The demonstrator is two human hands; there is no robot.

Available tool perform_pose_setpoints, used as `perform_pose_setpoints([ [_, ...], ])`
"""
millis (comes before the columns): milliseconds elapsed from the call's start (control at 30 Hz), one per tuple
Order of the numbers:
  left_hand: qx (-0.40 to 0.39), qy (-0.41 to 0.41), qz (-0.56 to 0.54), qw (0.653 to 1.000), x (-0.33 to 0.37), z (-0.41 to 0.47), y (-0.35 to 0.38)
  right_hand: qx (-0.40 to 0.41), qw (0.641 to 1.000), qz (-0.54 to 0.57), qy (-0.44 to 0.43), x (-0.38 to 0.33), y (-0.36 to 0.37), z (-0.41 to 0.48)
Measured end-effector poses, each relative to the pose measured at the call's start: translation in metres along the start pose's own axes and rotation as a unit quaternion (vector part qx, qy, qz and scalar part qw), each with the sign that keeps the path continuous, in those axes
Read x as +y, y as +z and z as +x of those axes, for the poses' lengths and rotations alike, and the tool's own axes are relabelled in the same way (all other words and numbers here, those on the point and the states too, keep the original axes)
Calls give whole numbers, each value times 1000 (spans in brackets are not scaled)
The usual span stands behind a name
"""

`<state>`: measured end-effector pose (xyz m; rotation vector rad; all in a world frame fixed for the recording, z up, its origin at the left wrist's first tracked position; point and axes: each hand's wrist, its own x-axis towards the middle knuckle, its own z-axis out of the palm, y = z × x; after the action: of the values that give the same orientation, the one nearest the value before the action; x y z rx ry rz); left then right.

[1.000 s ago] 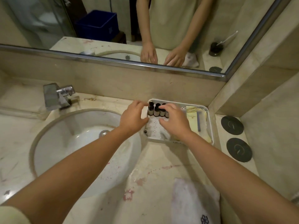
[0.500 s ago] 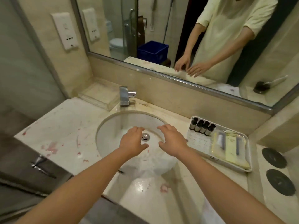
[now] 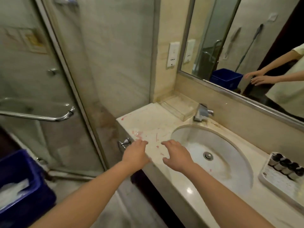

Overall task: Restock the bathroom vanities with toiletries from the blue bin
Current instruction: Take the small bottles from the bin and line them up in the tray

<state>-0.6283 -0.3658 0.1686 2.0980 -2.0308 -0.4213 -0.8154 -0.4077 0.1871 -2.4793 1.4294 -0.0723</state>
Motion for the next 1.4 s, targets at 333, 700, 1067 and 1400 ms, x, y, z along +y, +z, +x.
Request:
perform_pose_setpoints([
  [333, 52, -128, 11, 990, -142, -100, -37, -26, 988, -21, -149, -163, 42, 40],
  [700, 120, -292, -39, 948, -245, -195, -64, -95, 946, -38, -308, -309, 79, 82],
  [1067, 163, -462, -46, 871, -341, -230, -75, -151, 868, -23, -472, -443, 114, 157],
  [1400, 195, -577, -71, 790, -386, -240, -67, -184, 790, -68, -581, -520, 154, 208],
])
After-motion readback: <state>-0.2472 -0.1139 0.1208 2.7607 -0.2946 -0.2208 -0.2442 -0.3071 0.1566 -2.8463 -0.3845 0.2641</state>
